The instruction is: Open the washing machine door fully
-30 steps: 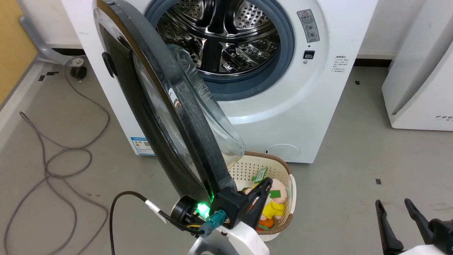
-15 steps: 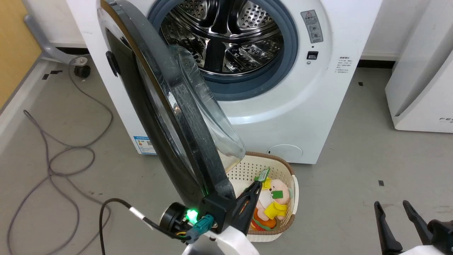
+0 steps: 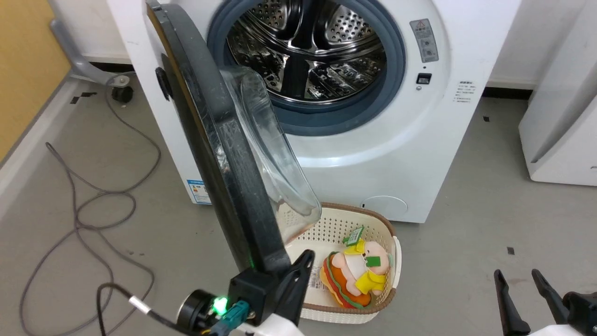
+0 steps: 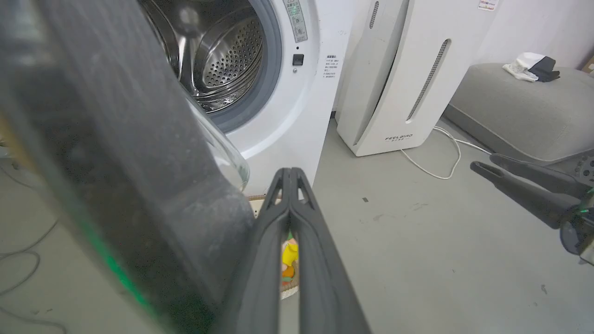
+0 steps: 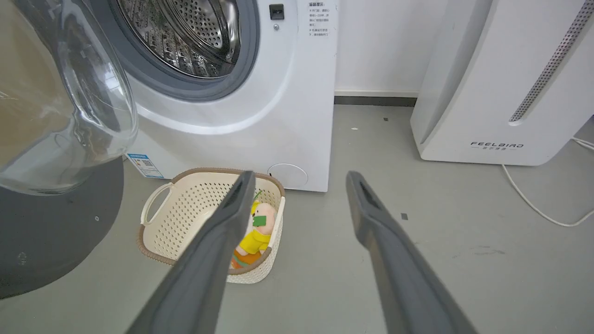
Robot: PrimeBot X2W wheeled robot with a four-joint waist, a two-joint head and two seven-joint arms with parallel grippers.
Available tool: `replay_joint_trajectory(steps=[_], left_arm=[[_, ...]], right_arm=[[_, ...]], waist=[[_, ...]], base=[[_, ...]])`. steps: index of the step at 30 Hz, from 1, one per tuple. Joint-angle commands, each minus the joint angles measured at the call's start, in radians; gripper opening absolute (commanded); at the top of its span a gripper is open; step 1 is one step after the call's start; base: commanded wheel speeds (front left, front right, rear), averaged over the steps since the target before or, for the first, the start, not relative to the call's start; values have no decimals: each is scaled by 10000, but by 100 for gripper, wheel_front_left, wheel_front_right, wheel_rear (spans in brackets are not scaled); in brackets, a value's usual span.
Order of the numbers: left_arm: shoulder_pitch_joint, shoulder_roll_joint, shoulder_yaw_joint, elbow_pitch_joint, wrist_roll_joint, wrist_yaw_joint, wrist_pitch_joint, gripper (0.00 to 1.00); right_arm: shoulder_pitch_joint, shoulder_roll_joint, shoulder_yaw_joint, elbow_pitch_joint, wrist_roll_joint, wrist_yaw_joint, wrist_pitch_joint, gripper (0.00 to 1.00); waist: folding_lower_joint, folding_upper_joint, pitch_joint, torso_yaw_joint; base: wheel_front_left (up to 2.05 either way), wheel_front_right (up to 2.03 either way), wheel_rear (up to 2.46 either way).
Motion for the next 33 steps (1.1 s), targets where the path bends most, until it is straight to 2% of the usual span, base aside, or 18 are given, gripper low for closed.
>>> replay_joint_trajectory(steps=[1,17,24,33], left_arm=[[242,147,131,-107,77,139,44,0],[1502,697,925,-1150,233,1234,10,0],[1702,986,1720,-1127,166,1611,-316,0],[1941,1487,3067,-859,-70,2079,-706,0]], right_arm=[[198,26,8,40,44,-7,47,100],[346,26,-29,-18,40,-7,154,100],[302,26,-38,-71,31,-7,177,100],[252,26,-41,-101,17,-7,229,100]], waist=[[0,0,-41,59],[0,0,-92,1247],[0,0,0,1614],[0,0,123,1694]], base=[[0,0,0],[0,0,0],[0,0,0],[0,0,0]])
